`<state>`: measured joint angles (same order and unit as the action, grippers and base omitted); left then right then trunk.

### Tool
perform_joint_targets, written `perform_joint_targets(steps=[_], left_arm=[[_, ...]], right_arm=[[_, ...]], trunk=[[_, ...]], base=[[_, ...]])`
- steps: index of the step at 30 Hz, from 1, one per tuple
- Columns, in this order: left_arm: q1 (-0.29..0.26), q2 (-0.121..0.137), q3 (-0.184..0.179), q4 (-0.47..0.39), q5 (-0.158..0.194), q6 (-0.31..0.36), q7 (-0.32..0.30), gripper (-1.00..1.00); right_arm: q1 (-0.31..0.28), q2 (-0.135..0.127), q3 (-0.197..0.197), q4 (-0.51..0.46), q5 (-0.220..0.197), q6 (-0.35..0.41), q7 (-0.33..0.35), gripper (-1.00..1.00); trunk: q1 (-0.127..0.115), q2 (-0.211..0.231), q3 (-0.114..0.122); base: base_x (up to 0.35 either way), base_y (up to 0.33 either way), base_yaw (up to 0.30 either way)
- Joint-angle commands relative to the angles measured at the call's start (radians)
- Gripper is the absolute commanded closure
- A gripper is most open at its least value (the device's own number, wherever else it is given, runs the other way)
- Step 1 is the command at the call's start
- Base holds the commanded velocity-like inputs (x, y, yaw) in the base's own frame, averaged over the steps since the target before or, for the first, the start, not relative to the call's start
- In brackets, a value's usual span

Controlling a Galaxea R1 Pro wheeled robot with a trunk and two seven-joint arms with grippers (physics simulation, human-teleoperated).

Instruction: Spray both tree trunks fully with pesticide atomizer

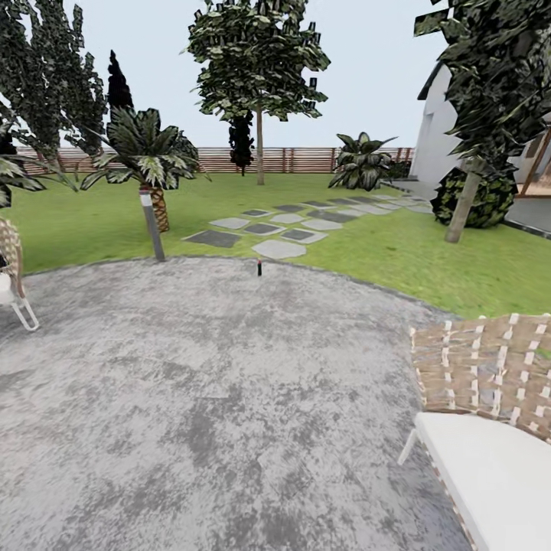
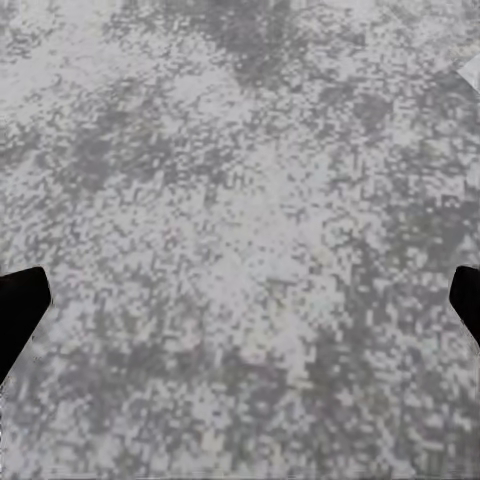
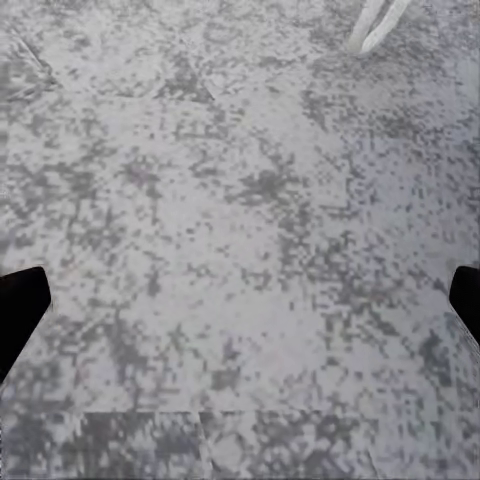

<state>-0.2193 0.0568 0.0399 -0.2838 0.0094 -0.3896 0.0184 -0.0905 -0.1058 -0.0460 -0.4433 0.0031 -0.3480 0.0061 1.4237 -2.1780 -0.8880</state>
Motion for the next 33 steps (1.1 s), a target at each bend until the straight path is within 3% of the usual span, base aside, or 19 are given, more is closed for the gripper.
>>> perform_joint_targets(steps=[1, 8, 33], left_arm=[[0.000, 0.000, 0.000, 0.000, 0.000, 0.000, 0.000, -1.00], [0.000, 0.000, 0.000, 0.000, 0.000, 0.000, 0.000, -1.00], [0.000, 0.000, 0.000, 0.000, 0.000, 0.000, 0.000, -1.00]], right_arm=[[0.000, 0.000, 0.000, 0.000, 0.000, 0.000, 0.000, -1.00], [0.000, 0.000, 0.000, -0.001, 0.000, 0.000, 0.000, -1.00], [0.000, 0.000, 0.002, 0.003, 0.003, 0.000, 0.000, -1.00]], trunk=[[0.000, 0.000, 0.000], [0.000, 0.000, -0.002], [0.000, 0.000, -0.002]], base=[[0.338, 0.000, 0.221], [0.338, 0.021, 0.191], [0.338, 0.075, 0.004]])
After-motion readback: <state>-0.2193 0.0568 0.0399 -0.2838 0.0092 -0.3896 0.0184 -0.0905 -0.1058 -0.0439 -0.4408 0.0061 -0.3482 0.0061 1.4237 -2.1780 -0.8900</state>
